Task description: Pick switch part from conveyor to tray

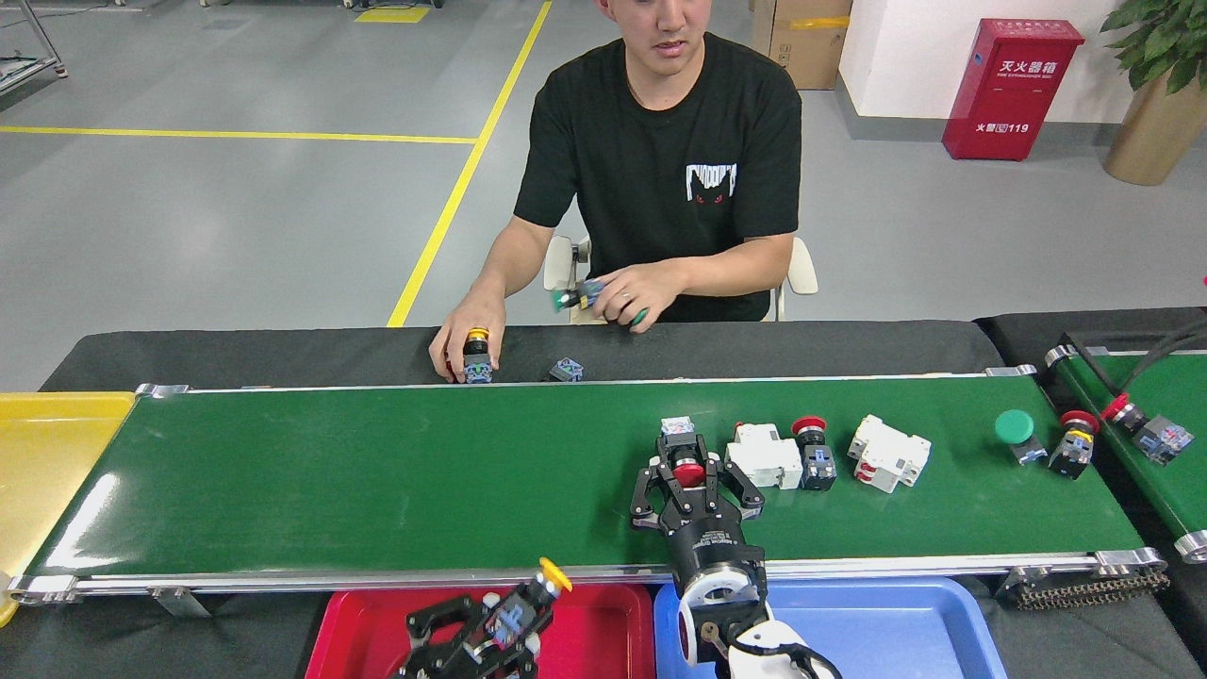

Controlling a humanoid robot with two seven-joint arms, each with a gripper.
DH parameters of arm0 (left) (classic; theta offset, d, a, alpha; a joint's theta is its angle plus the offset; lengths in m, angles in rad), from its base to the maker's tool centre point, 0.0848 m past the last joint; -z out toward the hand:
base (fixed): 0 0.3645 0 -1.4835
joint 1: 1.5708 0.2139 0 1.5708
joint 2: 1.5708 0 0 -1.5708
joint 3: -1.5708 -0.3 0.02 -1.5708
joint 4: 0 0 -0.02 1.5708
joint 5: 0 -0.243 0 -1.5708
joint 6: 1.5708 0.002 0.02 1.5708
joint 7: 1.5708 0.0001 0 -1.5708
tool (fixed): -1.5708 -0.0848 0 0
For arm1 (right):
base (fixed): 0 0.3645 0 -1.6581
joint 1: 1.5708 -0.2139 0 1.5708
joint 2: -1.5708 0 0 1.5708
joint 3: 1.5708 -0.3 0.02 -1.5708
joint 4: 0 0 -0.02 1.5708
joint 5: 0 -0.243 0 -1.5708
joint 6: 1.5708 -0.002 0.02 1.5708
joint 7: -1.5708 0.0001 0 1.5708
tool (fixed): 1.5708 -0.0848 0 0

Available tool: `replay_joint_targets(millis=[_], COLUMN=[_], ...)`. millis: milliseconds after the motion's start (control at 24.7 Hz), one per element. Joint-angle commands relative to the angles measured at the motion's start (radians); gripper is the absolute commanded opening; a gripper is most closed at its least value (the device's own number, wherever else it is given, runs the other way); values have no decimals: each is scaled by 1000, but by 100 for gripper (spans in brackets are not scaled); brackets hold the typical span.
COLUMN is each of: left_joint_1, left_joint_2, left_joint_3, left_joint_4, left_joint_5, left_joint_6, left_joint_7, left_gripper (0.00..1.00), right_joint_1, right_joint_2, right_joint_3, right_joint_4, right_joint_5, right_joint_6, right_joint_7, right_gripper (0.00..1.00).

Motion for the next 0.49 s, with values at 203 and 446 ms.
replay_joint_targets(millis=[203, 446], left_joint_1=[13, 30], left_joint_2=[-23, -97], left_joint_3=[178, 454], left_joint_4=[-8, 6], left_joint_5=[27, 82], left_joint_6=[-1, 148], left_joint_7=[13, 16], left_gripper=[100, 100], right_joint_1=[186, 229], right_joint_2=[-107, -98], right_joint_3=[139, 145], right_joint_4=[-264, -273], right_joint_5=[82, 117], right_joint_6=[-230, -240], right_joint_7=[-25, -45], right_gripper=[50, 100])
